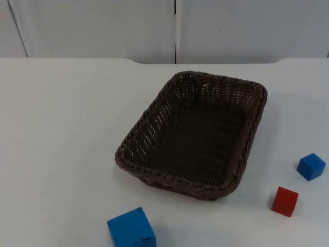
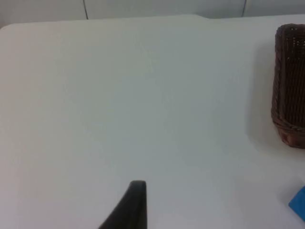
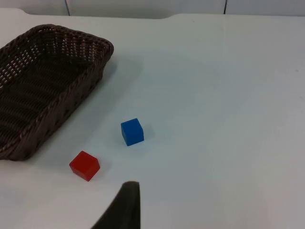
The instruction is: Pick up the basket with the left hand and place the largest block into the basket with the right hand.
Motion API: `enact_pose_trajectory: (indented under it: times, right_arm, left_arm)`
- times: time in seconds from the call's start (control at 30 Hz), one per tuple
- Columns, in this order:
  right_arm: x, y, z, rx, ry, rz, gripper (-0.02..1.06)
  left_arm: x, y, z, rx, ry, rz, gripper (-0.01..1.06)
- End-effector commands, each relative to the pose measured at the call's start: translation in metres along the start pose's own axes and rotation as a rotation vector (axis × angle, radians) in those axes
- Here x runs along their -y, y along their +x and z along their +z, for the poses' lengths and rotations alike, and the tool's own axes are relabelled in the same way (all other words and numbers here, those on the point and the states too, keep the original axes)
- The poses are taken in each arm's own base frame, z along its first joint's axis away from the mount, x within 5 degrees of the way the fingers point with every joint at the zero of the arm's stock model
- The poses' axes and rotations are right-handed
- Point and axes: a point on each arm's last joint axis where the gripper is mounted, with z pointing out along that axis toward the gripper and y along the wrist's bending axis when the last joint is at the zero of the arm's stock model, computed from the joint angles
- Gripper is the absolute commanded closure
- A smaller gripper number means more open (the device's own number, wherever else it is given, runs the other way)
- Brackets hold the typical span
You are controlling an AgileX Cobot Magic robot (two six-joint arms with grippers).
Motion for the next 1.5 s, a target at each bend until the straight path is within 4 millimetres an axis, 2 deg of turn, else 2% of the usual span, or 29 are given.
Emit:
enact_pose_trajectory:
  times: [0.0,0.5,1.17,1.47]
  right_arm:
    - [0.000,0.000,0.000,0.006,0.004,0.002,0.00]
    - [0.000,0.000,0.000,0.006,0.004,0.002,0.00]
    - [0.000,0.000,0.000,0.006,0.004,0.002,0.00]
    - [0.000,0.000,0.000,0.006,0.004,0.002,0.00]
  left_arm:
    - [0.001,-0.003,0.003,-0.006,0.019,-0.023,0.00]
    - [0.002,-0.042,0.007,-0.020,0.056,-0.062,0.00]
    - [0.004,-0.061,0.032,-0.054,0.134,-0.101,0.00]
    - [0.005,-0.072,0.053,-0.075,0.184,-0.102,0.07]
